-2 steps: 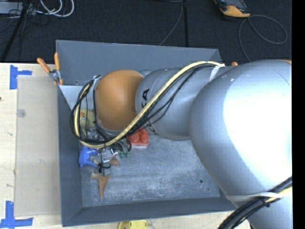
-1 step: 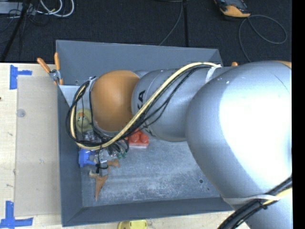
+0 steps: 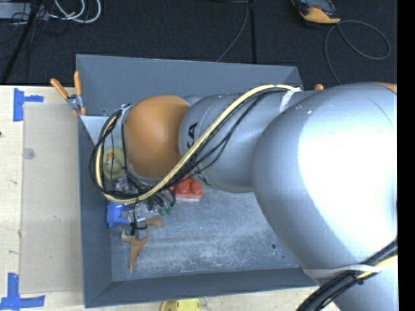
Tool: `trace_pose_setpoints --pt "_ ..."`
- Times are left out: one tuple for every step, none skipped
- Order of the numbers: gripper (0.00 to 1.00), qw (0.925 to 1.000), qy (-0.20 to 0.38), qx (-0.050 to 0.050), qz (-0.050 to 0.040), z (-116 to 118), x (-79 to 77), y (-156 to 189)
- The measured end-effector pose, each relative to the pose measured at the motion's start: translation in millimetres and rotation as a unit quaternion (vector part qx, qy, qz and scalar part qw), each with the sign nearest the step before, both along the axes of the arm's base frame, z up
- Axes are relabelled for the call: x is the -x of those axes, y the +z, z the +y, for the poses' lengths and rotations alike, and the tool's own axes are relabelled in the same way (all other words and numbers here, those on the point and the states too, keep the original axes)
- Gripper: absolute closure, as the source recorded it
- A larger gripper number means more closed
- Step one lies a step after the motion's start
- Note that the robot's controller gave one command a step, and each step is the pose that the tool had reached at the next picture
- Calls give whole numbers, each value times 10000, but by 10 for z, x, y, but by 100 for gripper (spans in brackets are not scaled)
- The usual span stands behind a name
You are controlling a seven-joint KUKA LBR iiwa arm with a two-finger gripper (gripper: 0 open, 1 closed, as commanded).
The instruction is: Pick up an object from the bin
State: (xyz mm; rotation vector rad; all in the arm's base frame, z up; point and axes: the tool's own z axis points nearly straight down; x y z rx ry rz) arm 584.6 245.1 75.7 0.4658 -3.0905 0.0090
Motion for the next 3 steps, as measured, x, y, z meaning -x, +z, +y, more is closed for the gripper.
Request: trace_pose_setpoints --pt "100 9999 -114 -25 -22 -54 98 17" --pt "100 9998 -211 -29 -53 -61 132 22" --pt "100 9997 -219 -25 -47 -58 127 21"
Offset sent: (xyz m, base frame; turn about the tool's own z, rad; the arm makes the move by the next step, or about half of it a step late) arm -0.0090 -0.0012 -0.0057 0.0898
